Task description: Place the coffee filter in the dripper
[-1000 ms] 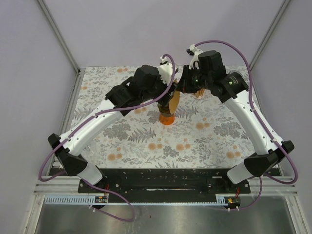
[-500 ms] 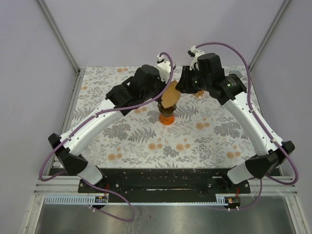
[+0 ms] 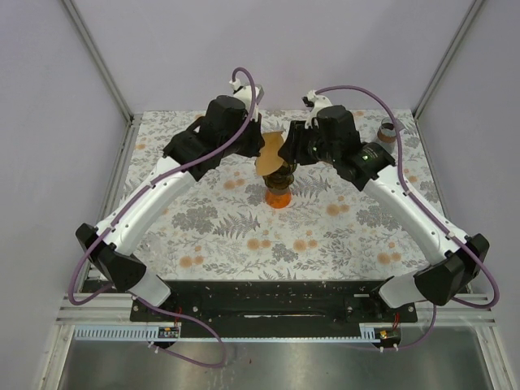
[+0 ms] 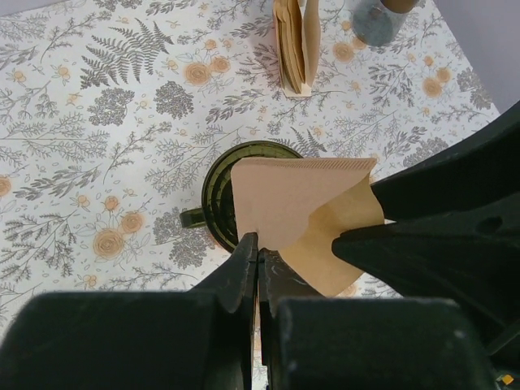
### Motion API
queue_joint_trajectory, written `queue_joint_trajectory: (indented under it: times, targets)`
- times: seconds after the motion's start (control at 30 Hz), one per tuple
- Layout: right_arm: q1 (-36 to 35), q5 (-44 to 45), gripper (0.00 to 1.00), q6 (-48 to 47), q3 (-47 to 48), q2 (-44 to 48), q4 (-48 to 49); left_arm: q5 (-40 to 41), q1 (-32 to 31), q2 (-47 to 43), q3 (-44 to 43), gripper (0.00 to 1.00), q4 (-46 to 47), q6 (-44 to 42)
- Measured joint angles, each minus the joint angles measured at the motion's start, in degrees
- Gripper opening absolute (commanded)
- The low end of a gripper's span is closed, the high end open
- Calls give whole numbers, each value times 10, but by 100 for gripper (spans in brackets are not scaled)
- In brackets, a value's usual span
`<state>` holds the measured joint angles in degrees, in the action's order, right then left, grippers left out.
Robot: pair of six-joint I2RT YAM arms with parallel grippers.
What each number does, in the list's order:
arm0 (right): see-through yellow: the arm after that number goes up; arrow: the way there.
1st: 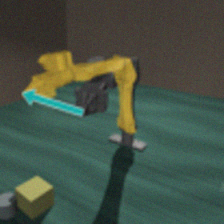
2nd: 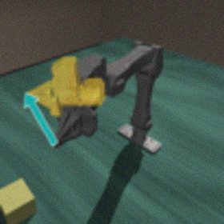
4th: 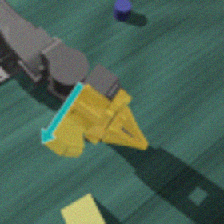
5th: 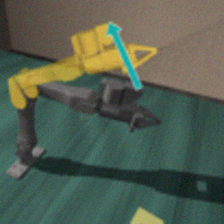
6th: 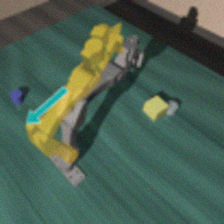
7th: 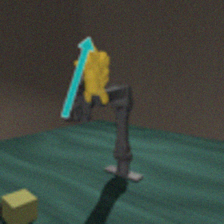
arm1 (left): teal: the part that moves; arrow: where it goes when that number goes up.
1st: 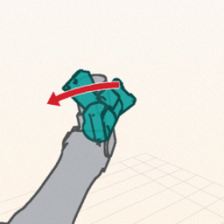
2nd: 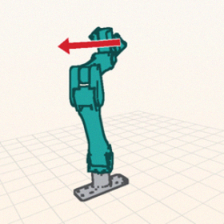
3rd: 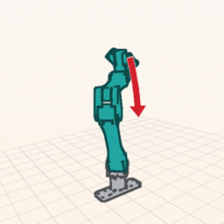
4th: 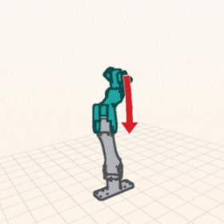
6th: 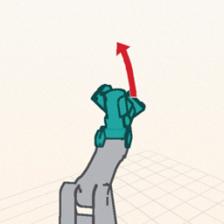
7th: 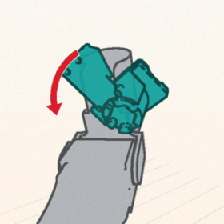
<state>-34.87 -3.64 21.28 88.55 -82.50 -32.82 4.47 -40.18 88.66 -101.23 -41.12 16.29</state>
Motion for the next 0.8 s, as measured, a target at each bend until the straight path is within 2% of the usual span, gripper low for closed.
queue_joint_trajectory:
  times: [0.17,0.37,0.43,0.5,0.57,0.73,0.8]
  targets:
    - [-13,4,58,0,-19,6,37,-11,9,0,0,0,0,17]
    - [-26,29,58,-2,-37,24,75,-24,11,0,-2,0,0,31]
    - [-29,46,50,-2,-43,26,89,-27,13,0,-8,0,-2,33]
    - [-33,64,33,-2,-48,26,95,-28,14,0,-14,0,-2,35]
    - [-37,83,22,-3,-50,25,94,-30,15,0,-16,0,-2,37]
    - [-38,123,4,-8,-50,17,92,-30,17,0,-16,0,-4,36]
    - [-38,143,0,-15,-49,16,83,-27,19,0,-14,0,-4,29]
